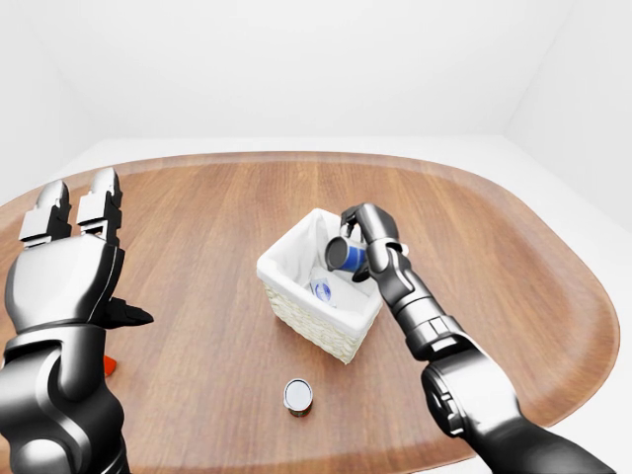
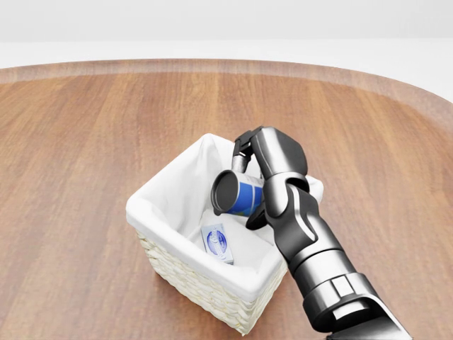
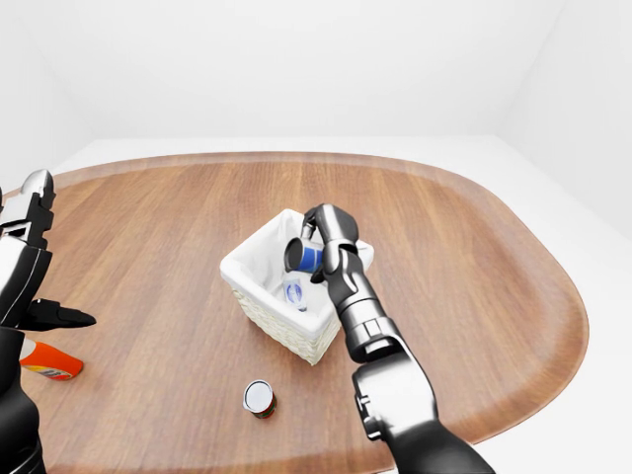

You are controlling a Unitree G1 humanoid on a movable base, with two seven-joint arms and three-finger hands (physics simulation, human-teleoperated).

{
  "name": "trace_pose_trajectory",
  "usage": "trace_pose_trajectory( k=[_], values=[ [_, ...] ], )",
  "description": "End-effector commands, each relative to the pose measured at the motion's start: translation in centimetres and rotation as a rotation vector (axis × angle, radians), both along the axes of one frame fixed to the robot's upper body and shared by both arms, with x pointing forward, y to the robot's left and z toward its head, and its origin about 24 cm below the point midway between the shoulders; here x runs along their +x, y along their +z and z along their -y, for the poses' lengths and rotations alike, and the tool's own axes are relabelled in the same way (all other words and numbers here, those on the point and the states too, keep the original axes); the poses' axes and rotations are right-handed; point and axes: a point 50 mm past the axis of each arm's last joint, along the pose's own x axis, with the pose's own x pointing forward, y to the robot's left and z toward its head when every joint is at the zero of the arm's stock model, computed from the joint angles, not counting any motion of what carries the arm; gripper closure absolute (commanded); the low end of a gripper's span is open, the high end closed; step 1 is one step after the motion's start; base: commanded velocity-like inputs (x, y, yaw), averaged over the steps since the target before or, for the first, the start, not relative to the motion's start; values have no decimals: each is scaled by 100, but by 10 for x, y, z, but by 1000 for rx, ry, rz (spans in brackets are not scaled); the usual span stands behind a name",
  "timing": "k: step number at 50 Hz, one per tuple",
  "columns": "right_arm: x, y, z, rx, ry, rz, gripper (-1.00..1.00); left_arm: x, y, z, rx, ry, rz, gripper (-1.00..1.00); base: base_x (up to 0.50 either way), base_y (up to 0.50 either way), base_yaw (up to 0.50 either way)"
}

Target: Pick up the alphabet soup and the cream cheese box, and put them in the basket.

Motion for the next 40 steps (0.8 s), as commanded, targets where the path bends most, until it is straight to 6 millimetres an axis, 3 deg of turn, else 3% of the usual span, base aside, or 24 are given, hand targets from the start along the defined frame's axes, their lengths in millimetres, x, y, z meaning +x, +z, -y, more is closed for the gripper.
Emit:
trace_pose_trajectory(
  k=[1,19,40],
  values=[
    [7,-3,-3,8,-34,-54,100,-1,1,0,5,1,-2,-100,0,0,0],
    [8,11,-27,-23,34,-4,100,0,1,0,3,1,0,-100,0,0,0],
    [6,2,-30,-22,19,-30,100,0,0,0,0,0,1,-100,0,0,0]
  ],
)
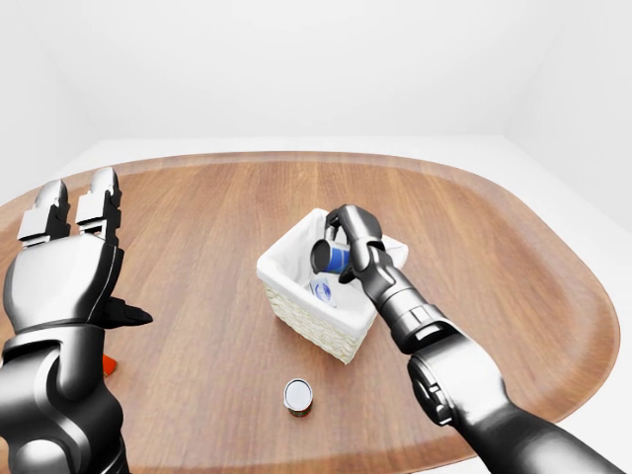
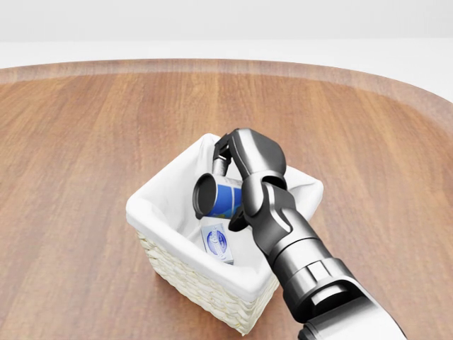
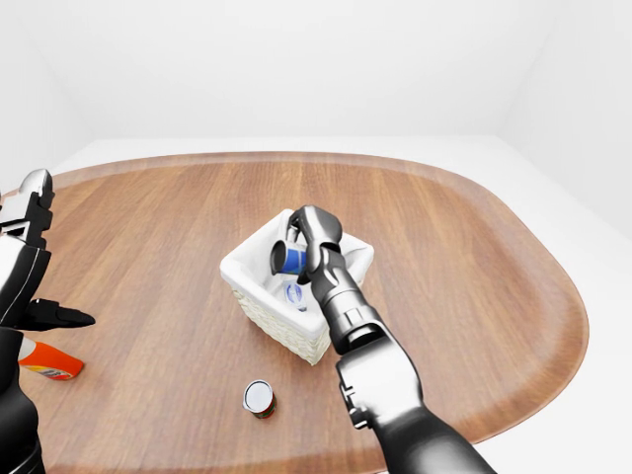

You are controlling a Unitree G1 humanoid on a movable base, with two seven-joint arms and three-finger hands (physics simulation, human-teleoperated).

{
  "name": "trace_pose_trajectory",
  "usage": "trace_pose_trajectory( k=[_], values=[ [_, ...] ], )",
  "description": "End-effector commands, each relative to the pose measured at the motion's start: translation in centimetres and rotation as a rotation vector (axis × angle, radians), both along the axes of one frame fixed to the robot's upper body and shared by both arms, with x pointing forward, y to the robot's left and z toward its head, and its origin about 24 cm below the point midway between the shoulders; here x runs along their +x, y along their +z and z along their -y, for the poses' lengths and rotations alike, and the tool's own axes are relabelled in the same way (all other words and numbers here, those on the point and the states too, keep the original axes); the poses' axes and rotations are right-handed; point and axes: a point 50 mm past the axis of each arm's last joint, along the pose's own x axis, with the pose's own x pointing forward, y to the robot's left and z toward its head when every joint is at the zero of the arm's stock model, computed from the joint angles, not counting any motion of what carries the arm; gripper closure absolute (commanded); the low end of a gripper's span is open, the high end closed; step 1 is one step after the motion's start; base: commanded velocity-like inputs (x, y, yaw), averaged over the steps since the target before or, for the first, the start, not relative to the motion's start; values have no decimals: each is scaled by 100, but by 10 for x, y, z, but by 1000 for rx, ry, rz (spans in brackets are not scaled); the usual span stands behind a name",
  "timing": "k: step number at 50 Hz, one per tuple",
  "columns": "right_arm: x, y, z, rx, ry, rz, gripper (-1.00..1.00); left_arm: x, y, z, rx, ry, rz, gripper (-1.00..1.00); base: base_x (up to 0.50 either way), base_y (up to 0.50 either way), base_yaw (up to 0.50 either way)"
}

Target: Pick up the alphabet soup and the cream cheese box, and put them in the basket.

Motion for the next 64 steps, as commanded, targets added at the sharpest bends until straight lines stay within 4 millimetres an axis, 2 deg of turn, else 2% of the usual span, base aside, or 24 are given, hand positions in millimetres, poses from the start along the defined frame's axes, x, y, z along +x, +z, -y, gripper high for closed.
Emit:
trace_pose_trajectory(
  k=[1,2,3,4,5,18,31,39,49,52,57,64],
  values=[
    [2,5,0,36,-19,15,100,-1,1,0,6,1,-4,-100,0,0,0],
    [3,7,0,39,-19,18,73,0,1,0,5,1,-4,-100,0,0,0],
    [2,7,0,41,-19,19,15,0,1,0,4,1,-2,-100,0,0,0],
    [3,7,-1,41,-18,20,-69,-1,1,0,5,1,-2,-100,0,0,0],
    [3,9,0,46,-16,22,-100,-1,1,0,6,1,-3,-100,0,0,0],
    [5,17,4,67,-27,59,-100,1,-1,0,-3,0,2,-100,0,0,0],
    [-1,54,-5,110,61,202,-100,0,-1,0,-2,2,-1,-100,0,0,0],
    [-19,79,-16,97,134,340,-100,-1,1,0,8,4,-7,-100,0,0,0],
    [-29,84,-5,146,38,476,-100,1,-4,-2,-13,2,1,-100,0,0,0],
    [-37,91,-4,179,33,529,-100,-1,1,0,10,5,-12,-100,0,0,0],
    [-52,111,0,234,36,634,-100,0,-2,-1,-3,5,-9,-100,0,0,0],
    [-62,118,4,274,24,695,-100,0,-2,0,-1,5,-13,-100,0,0,0]
  ],
)
